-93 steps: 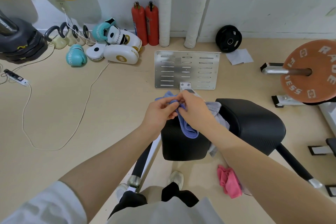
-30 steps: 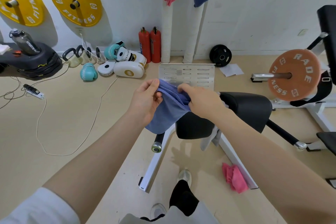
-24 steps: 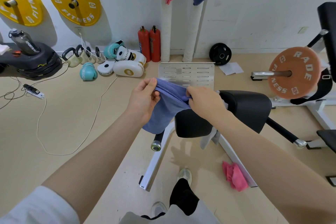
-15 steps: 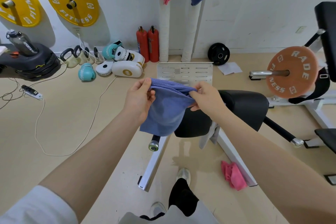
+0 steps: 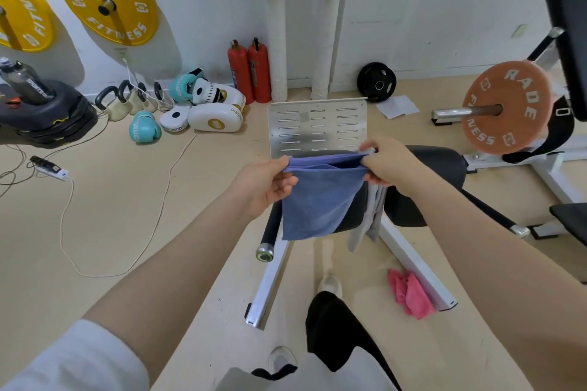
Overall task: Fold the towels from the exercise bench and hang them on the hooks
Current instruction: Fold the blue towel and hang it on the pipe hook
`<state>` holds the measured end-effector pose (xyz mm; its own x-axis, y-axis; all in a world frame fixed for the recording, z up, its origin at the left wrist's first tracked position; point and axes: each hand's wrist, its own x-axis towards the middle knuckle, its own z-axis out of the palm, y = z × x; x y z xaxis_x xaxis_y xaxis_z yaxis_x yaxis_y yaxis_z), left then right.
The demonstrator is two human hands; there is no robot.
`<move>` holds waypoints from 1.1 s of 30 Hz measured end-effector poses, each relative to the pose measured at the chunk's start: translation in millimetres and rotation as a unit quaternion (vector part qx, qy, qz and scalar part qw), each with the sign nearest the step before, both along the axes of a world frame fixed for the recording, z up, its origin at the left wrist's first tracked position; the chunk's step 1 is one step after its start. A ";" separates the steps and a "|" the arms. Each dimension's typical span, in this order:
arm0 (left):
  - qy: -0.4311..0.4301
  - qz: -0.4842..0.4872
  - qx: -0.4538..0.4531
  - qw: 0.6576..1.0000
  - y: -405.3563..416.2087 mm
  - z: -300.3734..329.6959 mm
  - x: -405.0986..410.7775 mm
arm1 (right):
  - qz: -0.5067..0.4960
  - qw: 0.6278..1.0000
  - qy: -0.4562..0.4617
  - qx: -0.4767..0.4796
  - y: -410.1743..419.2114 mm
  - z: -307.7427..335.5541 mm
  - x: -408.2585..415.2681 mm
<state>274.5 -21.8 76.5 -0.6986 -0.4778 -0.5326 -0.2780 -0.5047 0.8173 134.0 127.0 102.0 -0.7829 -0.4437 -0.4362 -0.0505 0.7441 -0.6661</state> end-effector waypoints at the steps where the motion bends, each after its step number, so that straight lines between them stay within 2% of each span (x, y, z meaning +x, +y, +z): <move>1: -0.009 -0.023 0.015 1.000 0.0 -1.2 -3.7 | -0.043 0.998 -0.044 0.000 -0.2 -3.9 -4.7; 6: -0.014 -0.119 0.071 0.990 -9.2 -12.1 -30.5 | -0.112 0.977 -0.176 -0.050 5.2 -20.3 -47.5; 8: -0.010 -0.131 0.082 0.988 -16.3 -19.9 -49.2 | -0.124 0.973 -0.191 -0.047 3.5 -31.6 -67.4; 10: -0.035 -0.135 0.050 0.989 -22.4 -32.7 -74.2 | -0.095 0.986 -0.134 -0.009 -4.6 -50.0 -90.7; 12: -0.087 -0.132 -0.043 0.986 -29.1 -48.6 -102.8 | -0.012 0.998 -0.024 0.060 -16.0 -67.8 -116.4; 15: -0.162 -0.129 -0.229 0.951 -43.3 -74.9 -144.8 | 0.154 0.962 0.102 0.199 -36.7 -85.7 -151.6; 18: -0.178 -0.113 -0.298 0.931 -57.8 -91.8 -179.5 | 0.240 0.931 0.130 0.242 -62.3 -93.0 -185.9; 20: -0.189 -0.101 -0.303 0.929 -68.1 -100.0 -195.6 | 0.232 0.944 0.068 0.224 -78.5 -93.6 -206.3; 23: -0.204 -0.070 -0.313 0.925 -82.9 -110.7 -210.8 | 0.089 0.979 -0.115 0.140 -96.1 -97.8 -230.1; 25: -0.203 -0.048 -0.320 0.924 -89.8 -117.6 -217.4 | 0.022 0.985 -0.149 0.090 -104.0 -110.1 -237.4; 28: -0.210 -0.011 -0.318 0.924 -93.2 -125.5 -223.6 | -0.040 0.991 -0.125 0.011 -114.0 -132.6 -235.5; 30: -0.235 -0.002 -0.320 0.918 -92.2 -130.1 -224.8 | -0.037 0.997 -0.069 -0.017 -115.7 -145.4 -231.8; 33: -0.245 -0.071 -0.425 0.868 -83.5 -135.4 -220.5 | 0.146 0.987 0.065 -0.002 -106.4 -148.7 -212.2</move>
<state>54.0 -105.3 -58.9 -0.5717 -0.7713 -0.2798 -0.7079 0.2912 0.6435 -78.2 20.6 -46.7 -0.6705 -0.6604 -0.3381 -0.3486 0.6827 -0.6422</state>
